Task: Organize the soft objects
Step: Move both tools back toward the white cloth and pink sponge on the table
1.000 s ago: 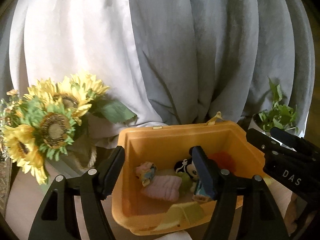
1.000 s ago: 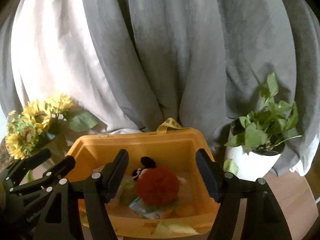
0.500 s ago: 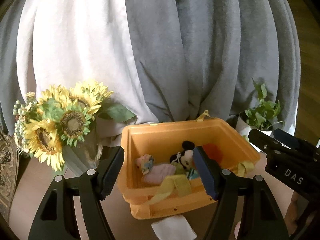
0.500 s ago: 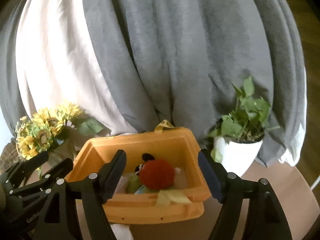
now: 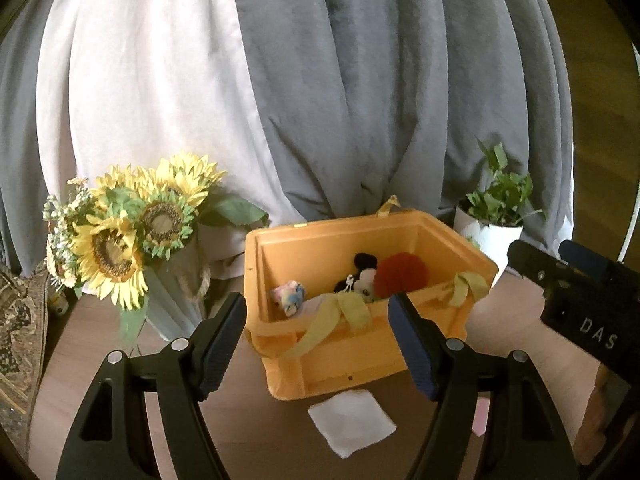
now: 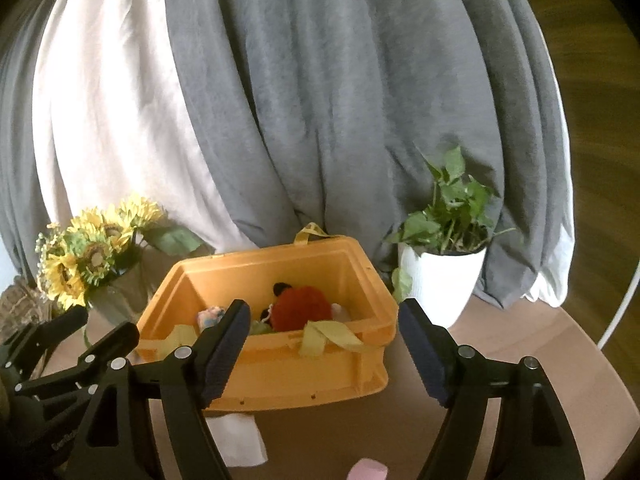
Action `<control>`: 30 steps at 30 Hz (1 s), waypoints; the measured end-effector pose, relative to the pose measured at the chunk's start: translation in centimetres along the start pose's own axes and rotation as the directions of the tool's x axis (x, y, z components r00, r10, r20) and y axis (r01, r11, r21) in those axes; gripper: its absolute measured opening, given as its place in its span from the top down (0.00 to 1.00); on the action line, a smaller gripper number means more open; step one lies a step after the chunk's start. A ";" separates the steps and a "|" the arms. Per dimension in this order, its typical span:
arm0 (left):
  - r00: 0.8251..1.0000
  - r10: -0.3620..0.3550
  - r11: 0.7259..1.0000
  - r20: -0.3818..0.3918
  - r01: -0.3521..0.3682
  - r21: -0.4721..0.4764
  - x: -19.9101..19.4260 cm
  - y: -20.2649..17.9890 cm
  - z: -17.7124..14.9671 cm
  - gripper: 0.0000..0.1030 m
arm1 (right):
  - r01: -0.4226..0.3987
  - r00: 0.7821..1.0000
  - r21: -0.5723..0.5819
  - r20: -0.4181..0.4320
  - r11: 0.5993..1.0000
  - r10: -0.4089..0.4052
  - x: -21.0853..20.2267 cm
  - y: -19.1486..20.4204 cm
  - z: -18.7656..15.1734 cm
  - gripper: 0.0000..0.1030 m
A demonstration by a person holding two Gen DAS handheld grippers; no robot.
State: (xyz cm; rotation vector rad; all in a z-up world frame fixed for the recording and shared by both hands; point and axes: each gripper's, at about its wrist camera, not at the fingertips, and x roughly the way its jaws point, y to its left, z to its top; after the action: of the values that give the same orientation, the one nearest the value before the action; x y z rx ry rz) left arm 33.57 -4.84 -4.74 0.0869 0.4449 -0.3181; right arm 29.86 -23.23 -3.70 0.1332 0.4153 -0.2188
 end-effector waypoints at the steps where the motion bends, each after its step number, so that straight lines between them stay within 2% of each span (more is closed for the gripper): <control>1: 1.000 -0.004 1.000 0.001 0.004 0.000 -0.1 0.0 -0.3 0.29 | 0.005 1.000 0.002 0.003 1.000 -0.005 -0.2 0.0 -0.2 0.25; 10: 0.999 -0.041 0.999 -0.031 0.041 0.000 -0.1 0.0 -3.0 0.29 | 0.039 0.999 0.030 -0.022 0.999 -0.039 -1.4 -0.3 -2.9 0.25; 19: 0.993 -0.077 0.996 -0.093 0.081 0.036 1.4 -0.9 -4.9 0.29 | 0.081 0.991 0.074 -0.116 0.994 -0.072 -0.6 -1.2 -6.0 0.25; 30: 0.973 -0.112 0.990 -0.202 0.128 0.065 4.0 -2.0 -7.5 0.29 | 0.137 0.970 0.119 -0.219 0.983 -0.109 0.9 -2.6 -9.1 0.25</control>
State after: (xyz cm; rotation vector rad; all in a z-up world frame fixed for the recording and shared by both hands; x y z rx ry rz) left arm 33.35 -6.70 -13.25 0.1693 0.6370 -0.4485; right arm 26.54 -24.37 -12.49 0.2641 0.6222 -0.3571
